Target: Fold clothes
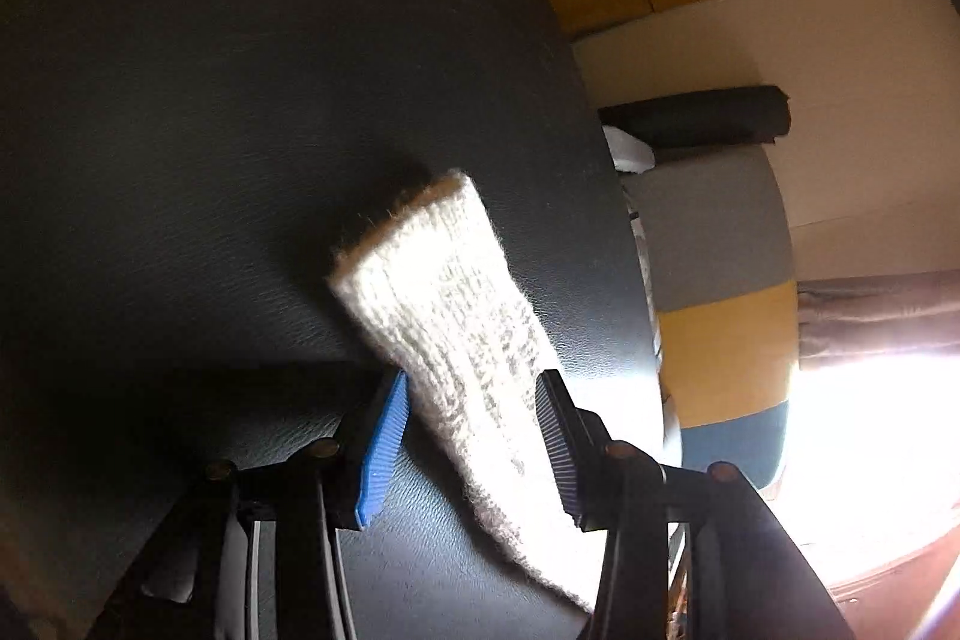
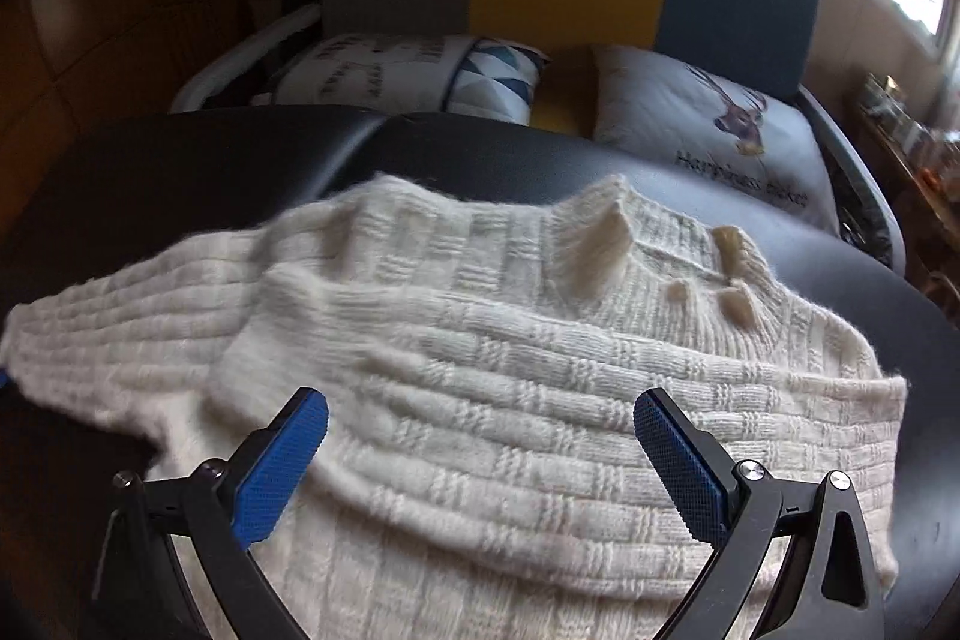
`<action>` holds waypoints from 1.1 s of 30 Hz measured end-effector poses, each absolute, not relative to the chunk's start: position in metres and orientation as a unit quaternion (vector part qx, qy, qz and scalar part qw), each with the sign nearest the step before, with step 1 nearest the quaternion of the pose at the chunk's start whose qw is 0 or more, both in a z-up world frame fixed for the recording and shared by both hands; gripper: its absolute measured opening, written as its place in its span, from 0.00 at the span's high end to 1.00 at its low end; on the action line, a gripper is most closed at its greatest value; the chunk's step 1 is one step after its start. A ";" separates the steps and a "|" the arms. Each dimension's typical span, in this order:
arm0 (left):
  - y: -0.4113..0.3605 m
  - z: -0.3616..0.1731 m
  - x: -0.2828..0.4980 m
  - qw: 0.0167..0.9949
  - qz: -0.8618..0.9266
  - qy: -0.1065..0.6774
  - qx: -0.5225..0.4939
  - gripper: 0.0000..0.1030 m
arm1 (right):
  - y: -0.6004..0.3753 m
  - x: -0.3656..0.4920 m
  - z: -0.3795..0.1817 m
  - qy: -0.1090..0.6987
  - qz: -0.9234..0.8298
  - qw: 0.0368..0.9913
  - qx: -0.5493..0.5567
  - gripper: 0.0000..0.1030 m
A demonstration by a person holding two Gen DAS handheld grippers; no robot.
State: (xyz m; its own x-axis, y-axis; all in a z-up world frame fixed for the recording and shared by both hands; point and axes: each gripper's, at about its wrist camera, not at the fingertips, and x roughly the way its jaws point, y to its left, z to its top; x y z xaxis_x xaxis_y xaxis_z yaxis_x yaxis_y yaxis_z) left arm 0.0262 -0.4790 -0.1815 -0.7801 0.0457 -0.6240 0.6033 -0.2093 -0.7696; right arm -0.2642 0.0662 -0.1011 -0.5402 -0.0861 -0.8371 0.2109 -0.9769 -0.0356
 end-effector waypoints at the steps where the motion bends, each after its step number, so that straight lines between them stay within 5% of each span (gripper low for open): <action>1: -0.478 -0.181 0.023 0.196 -0.728 0.598 0.271 0.58 | 0.069 -0.268 -0.105 0.064 -0.873 0.075 0.477 0.00; 4: -0.478 -0.184 0.017 0.195 -0.721 0.609 0.266 0.62 | 0.075 -0.275 -0.117 0.057 -0.867 0.056 0.492 0.00; 8: -0.477 -0.185 0.004 0.161 -0.719 0.619 0.272 0.93 | 0.083 -0.275 -0.131 0.038 -0.863 0.056 0.501 0.00; 20: -0.414 -0.085 -0.048 0.004 -0.814 0.528 0.241 0.94 | 0.089 -0.265 -0.142 0.042 -0.878 0.063 0.473 0.00; 33: -0.243 -0.010 -0.166 -0.197 -0.813 0.463 0.292 0.94 | 0.099 -0.263 -0.143 0.034 -0.878 0.086 0.470 0.00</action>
State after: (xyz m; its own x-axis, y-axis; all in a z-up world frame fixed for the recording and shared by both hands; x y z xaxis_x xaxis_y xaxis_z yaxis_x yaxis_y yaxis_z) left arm -0.1662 -0.2426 -0.0102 -0.7513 0.5916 -0.2926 -0.0501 -0.4931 -0.8685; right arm -0.2633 0.0990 -0.1427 -0.5439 -0.1201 -0.8305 0.1836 -0.9828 0.0218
